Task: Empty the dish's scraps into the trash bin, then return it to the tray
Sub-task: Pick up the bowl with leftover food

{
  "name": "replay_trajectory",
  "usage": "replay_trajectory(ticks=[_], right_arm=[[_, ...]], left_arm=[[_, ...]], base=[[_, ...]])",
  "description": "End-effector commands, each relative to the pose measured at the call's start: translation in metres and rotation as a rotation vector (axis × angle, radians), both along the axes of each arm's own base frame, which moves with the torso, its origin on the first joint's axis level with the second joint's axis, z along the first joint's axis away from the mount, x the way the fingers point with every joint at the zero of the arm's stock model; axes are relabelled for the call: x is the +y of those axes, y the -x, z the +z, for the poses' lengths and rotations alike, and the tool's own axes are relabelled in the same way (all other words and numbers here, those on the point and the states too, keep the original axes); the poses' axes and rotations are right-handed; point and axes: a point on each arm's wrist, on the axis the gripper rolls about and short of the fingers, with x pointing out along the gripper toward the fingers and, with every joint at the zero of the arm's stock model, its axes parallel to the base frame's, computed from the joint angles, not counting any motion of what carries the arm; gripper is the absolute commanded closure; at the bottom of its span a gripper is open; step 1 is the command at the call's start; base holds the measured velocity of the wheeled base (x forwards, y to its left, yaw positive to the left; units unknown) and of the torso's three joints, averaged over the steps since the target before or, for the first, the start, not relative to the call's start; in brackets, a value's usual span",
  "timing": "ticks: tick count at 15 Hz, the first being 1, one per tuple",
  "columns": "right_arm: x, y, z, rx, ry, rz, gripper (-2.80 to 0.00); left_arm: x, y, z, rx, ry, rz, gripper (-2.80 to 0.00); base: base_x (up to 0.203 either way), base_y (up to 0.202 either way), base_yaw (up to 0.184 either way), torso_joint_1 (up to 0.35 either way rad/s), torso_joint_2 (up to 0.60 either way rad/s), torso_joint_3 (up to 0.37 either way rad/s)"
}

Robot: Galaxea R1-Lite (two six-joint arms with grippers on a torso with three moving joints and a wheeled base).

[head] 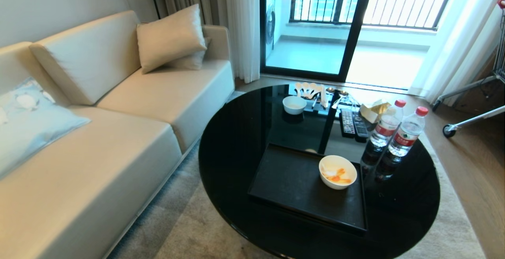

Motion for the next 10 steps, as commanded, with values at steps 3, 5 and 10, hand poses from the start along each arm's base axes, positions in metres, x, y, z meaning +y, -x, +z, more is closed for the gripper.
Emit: replay_trajectory(ticks=[3, 5, 10], right_arm=[[0.0000, -0.0001, 0.0000, 0.001, 0.001, 0.000, 0.00], [0.0000, -0.0001, 0.0000, 0.001, 0.001, 0.000, 0.00], [0.0000, -0.0001, 0.0000, 0.001, 0.001, 0.000, 0.00]], left_arm=[[0.0000, 0.0000, 0.0001, -0.001, 0.001, 0.001, 0.00], [0.0000, 0.0000, 0.0001, -0.001, 0.001, 0.001, 0.00], [0.0000, 0.0000, 0.0001, -0.001, 0.001, 0.001, 0.00]], base=[[0.000, 0.000, 0.000, 0.000, 0.00, 0.000], [0.000, 0.000, 0.000, 0.000, 0.00, 0.000], [0.000, 0.000, 0.000, 0.000, 0.00, 0.000]])
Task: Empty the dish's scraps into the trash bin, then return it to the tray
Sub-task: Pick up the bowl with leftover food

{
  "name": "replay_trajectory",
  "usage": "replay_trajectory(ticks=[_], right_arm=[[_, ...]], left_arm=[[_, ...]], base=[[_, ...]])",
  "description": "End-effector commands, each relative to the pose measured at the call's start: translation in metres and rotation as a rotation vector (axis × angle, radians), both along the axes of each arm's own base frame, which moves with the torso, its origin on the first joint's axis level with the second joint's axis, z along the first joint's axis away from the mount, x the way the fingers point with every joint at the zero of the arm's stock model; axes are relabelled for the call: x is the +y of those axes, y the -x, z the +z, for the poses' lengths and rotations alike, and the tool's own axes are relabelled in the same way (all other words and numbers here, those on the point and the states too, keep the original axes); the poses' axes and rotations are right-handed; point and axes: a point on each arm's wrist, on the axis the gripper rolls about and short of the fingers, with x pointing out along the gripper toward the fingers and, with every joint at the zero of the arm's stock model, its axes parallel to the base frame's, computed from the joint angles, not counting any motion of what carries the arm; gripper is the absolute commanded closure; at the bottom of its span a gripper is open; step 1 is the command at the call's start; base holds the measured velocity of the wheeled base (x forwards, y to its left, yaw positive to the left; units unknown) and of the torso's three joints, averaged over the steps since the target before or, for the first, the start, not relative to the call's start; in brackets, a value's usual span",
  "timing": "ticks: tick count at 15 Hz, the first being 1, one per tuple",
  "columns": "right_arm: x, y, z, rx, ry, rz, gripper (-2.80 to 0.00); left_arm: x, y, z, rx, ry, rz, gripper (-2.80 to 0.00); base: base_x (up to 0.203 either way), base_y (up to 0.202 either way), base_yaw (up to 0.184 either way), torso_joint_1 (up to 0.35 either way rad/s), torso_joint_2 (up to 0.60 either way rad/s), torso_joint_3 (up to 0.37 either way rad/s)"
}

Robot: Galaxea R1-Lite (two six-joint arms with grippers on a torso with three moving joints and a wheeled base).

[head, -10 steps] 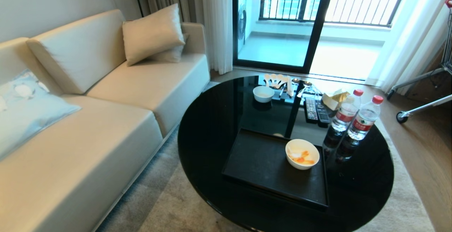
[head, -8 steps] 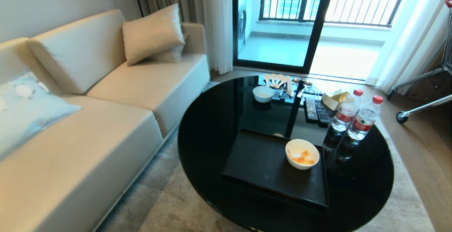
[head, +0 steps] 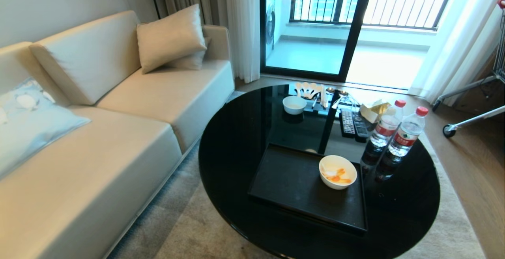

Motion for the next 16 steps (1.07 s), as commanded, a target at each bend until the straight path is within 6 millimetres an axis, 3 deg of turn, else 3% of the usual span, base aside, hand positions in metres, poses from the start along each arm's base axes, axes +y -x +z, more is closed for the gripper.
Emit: replay_trajectory(ticks=[1, 5, 9, 12, 16], right_arm=[[0.000, 0.000, 0.000, 0.001, 0.001, 0.000, 0.00], [0.000, -0.004, 0.002, 0.044, 0.053, 0.003, 0.00], [0.001, -0.024, 0.024, 0.062, 0.142, 0.039, 0.00], [0.002, -0.050, 0.054, 0.067, 0.175, 0.099, 0.00], [0.002, -0.089, 0.109, 0.040, 0.185, 0.119, 0.00]], left_arm=[[0.000, 0.000, 0.000, -0.001, 0.001, 0.000, 0.00], [0.000, 0.000, 0.000, -0.001, 0.001, 0.000, 0.00], [0.000, 0.000, 0.000, -0.001, 0.001, 0.000, 0.00], [0.000, 0.000, 0.000, -0.001, 0.001, 0.000, 0.00], [0.000, 0.000, 0.000, -0.001, 0.001, 0.000, 0.00]], base=[[0.000, 0.000, 0.000, 0.000, 0.00, 0.000], [0.000, 0.000, 0.000, 0.000, 0.00, 0.000], [0.000, 0.000, 0.000, 0.000, 0.00, 0.000], [0.000, 0.000, 0.000, 0.000, 0.00, 0.000], [0.000, 0.000, 0.000, 0.000, 0.00, 0.000]])
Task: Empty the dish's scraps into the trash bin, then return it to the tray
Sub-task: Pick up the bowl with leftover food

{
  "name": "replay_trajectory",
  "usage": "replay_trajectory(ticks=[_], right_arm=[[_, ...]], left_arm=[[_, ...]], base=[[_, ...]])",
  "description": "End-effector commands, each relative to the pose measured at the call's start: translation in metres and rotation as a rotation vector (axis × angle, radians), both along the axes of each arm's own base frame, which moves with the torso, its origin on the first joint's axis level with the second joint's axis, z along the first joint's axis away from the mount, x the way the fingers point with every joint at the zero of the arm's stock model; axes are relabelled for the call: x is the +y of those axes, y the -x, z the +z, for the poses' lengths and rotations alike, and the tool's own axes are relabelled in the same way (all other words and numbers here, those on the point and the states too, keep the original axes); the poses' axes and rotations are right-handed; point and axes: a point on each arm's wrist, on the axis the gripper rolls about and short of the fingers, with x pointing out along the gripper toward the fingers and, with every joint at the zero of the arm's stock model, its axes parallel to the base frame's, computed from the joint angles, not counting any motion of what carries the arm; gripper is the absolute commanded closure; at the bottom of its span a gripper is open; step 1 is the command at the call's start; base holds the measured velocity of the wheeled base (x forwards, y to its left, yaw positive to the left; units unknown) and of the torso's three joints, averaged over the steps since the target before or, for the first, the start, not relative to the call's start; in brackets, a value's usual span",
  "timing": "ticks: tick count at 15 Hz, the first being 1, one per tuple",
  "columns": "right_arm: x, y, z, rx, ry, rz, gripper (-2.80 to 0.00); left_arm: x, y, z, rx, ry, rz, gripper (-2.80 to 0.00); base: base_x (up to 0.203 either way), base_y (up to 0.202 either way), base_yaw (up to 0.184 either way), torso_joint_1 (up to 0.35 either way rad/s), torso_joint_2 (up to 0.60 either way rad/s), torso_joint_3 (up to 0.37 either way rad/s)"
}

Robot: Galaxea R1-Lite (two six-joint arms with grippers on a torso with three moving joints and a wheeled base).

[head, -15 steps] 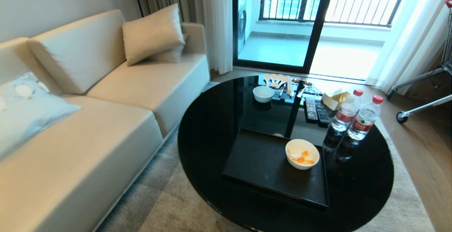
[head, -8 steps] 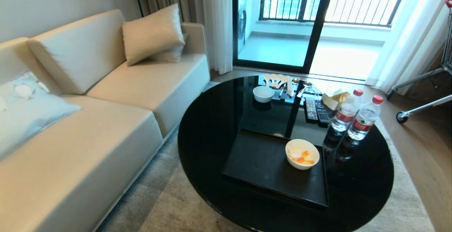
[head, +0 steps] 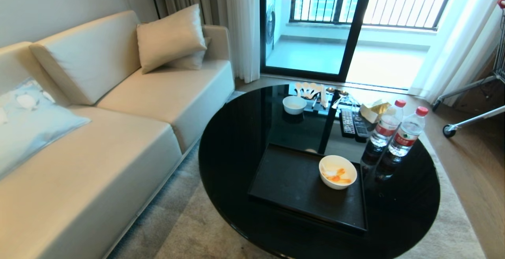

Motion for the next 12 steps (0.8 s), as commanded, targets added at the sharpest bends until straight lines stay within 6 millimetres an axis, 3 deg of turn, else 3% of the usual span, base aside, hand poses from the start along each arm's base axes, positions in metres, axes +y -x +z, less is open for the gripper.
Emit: replay_trajectory(ticks=[1, 4, 8, 12], right_arm=[[-0.002, -0.035, 0.028, 0.061, 0.001, -0.014, 0.00], [-0.004, -0.052, 0.049, 0.143, -0.002, -0.027, 0.00], [-0.005, -0.082, 0.042, 0.327, -0.010, -0.026, 0.00], [-0.006, -0.125, 0.032, 0.513, -0.022, -0.018, 0.00]], left_arm=[[0.000, 0.000, 0.000, -0.001, 0.001, 0.001, 0.00], [0.000, 0.000, 0.000, -0.001, 0.001, 0.001, 0.00], [0.000, 0.000, 0.000, -0.001, 0.001, 0.001, 0.00], [0.000, 0.000, 0.000, -0.001, 0.001, 0.001, 0.00]], base=[[0.000, 0.000, 0.000, 0.000, 0.00, 0.000], [0.000, 0.000, 0.000, 0.000, 0.00, 0.000], [0.000, 0.000, 0.000, 0.000, 0.00, 0.000], [0.000, 0.000, 0.000, 0.000, 0.00, 0.000]])
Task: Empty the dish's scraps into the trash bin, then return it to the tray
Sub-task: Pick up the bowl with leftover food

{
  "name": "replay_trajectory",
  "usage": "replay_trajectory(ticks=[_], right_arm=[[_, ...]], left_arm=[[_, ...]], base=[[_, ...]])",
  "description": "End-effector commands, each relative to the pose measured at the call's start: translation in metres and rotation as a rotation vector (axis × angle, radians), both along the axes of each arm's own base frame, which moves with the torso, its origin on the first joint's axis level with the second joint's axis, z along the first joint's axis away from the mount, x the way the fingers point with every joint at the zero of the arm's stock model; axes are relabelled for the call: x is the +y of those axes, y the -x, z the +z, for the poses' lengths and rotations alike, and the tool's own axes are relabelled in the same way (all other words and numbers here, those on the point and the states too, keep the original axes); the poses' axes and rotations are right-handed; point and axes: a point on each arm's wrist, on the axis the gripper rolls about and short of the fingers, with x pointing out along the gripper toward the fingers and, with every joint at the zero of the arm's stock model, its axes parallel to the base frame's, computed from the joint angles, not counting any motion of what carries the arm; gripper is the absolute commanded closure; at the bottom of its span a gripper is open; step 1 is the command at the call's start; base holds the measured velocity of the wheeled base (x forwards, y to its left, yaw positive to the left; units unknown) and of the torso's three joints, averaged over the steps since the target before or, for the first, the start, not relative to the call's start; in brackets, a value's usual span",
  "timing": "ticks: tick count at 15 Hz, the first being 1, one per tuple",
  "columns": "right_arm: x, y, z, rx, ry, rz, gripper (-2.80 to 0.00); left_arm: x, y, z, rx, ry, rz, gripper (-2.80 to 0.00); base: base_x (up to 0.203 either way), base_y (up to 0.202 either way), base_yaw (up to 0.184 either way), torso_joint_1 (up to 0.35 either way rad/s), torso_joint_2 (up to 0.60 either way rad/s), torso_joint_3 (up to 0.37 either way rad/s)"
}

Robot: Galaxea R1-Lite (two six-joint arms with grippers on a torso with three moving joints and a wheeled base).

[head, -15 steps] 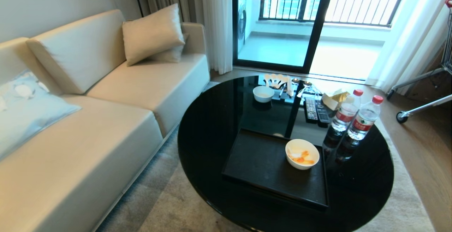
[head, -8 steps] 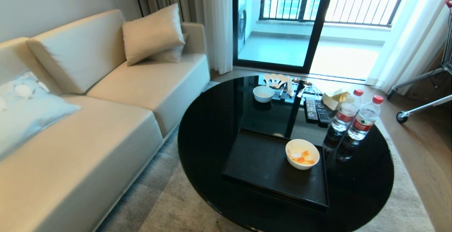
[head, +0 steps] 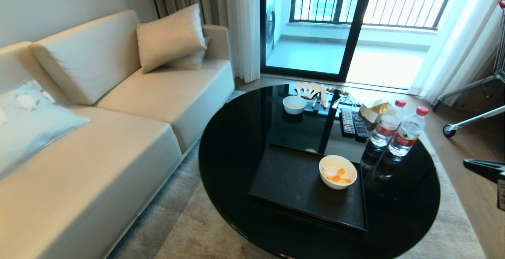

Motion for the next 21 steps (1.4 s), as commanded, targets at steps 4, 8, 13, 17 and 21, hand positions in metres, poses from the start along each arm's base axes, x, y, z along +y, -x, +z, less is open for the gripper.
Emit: replay_trajectory(ticks=[4, 8, 13, 17, 21], right_arm=[[0.007, -0.066, -0.028, 0.271, -0.140, -0.031, 0.00], [0.030, -0.084, -0.035, 0.476, -0.270, -0.062, 0.00], [0.059, -0.118, -0.017, 0.638, -0.390, -0.147, 0.00], [0.085, -0.156, -0.023, 0.689, -0.389, -0.254, 0.00], [0.102, -0.187, -0.051, 0.701, -0.332, -0.357, 0.00]], left_arm=[[0.000, 0.000, 0.000, -0.001, 0.001, 0.001, 0.00], [0.000, 0.000, 0.000, -0.001, 0.001, 0.001, 0.00], [0.000, 0.000, 0.000, -0.001, 0.001, 0.001, 0.00], [0.000, 0.000, 0.000, -0.001, 0.001, 0.001, 0.00], [0.000, 0.000, 0.000, -0.001, 0.001, 0.001, 0.00]], base=[[0.000, 0.000, 0.000, 0.000, 0.00, 0.000], [0.000, 0.000, 0.000, 0.000, 0.00, 0.000], [0.000, 0.000, 0.000, 0.000, 0.00, 0.000], [0.000, 0.000, 0.000, 0.000, 0.00, 0.000], [0.000, 0.000, 0.000, 0.000, 0.00, 0.000]])
